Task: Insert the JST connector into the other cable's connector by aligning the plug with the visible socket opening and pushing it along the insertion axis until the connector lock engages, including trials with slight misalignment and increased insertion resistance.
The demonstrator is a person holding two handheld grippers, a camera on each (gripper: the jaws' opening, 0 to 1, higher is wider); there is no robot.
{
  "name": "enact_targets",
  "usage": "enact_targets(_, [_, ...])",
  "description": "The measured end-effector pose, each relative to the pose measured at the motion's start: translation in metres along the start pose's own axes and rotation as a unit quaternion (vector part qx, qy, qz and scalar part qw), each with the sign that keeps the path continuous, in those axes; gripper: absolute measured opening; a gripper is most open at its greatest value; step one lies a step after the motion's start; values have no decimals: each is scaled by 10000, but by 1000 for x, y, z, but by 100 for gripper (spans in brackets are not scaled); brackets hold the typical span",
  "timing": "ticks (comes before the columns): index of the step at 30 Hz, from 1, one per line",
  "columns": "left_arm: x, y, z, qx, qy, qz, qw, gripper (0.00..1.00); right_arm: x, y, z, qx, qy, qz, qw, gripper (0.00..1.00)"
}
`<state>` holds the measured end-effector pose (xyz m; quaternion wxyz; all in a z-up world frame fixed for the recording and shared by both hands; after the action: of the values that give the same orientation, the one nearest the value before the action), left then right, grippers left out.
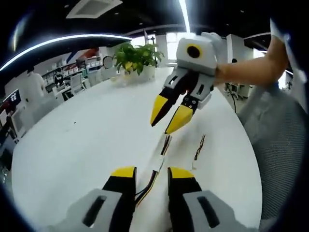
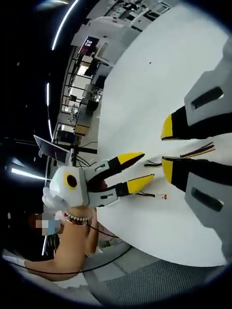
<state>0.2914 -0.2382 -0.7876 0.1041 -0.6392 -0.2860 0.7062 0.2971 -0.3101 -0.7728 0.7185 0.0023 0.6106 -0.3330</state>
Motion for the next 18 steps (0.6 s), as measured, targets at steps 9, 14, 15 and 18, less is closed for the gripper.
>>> enact_targets(9, [6,-5,27,65,-132,-166,9998,25,7,-7,-27,-319,-61,-220,9992,12])
enact_targets(14, [24,-1,36,129,-242,-482,9985,25,12,-9,-39,-453,-48,-273,9986,12])
enact_targets(15, [28,1,38,155,-261,-537,9981,25,14,-9,-40,-451,-25,-274,9986,12])
enact_targets(18, [35,5,44,206,-351,-633,9972,25,20,-8,-48,-557,43,-291,9980,12])
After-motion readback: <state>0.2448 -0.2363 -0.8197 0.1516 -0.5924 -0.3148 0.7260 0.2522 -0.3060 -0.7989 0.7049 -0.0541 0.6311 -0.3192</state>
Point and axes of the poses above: the point that each gripper's makers call its tool centre point, and the gripper's own axes: y roughly forward along the fingers, z roughly to its right, x roughly out of its underside, the point moved 2 cm from there along -y, roughly backward along the fingers, and after that the axes turned 12 degrees about x, right-handed, at the moved point
